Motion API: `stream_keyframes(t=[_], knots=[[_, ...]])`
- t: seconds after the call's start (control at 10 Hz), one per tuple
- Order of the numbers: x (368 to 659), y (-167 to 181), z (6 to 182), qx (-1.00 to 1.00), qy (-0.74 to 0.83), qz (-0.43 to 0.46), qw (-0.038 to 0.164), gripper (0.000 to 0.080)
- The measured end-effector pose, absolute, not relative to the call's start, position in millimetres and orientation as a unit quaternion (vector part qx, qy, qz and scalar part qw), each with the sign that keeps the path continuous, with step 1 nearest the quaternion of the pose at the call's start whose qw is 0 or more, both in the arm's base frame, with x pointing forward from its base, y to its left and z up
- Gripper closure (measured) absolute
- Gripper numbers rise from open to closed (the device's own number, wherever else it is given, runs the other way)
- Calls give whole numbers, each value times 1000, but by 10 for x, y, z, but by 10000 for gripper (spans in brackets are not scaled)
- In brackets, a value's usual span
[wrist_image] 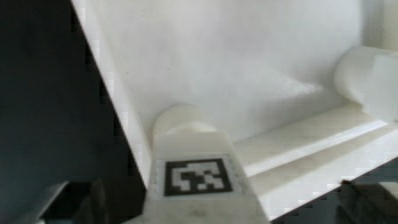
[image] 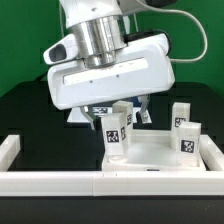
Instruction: Assemble square table
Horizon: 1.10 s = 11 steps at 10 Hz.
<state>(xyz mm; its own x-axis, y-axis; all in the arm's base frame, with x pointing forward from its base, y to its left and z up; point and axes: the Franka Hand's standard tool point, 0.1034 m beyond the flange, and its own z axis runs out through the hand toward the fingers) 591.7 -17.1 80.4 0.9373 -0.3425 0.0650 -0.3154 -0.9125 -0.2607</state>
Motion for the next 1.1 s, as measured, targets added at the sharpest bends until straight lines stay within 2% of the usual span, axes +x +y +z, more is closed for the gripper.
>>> stream_keyframes(t=[0.1, 0.2, 0.3, 0.4, 0.5, 0.8, 1.1], knots=[[5914, -169, 798, -976, 170, -54, 124, 151], [5912, -167, 795, -975, 178, -53, 125, 276], [5911, -167, 794, -974, 180, -52, 125, 276], [5910, -165, 793, -968, 212, -48, 127, 475], [5910, -162, 792, -959, 249, -43, 129, 509], [5913, -151, 789, -934, 329, -32, 132, 509], [6114, 49, 781, -839, 523, 12, 145, 509]])
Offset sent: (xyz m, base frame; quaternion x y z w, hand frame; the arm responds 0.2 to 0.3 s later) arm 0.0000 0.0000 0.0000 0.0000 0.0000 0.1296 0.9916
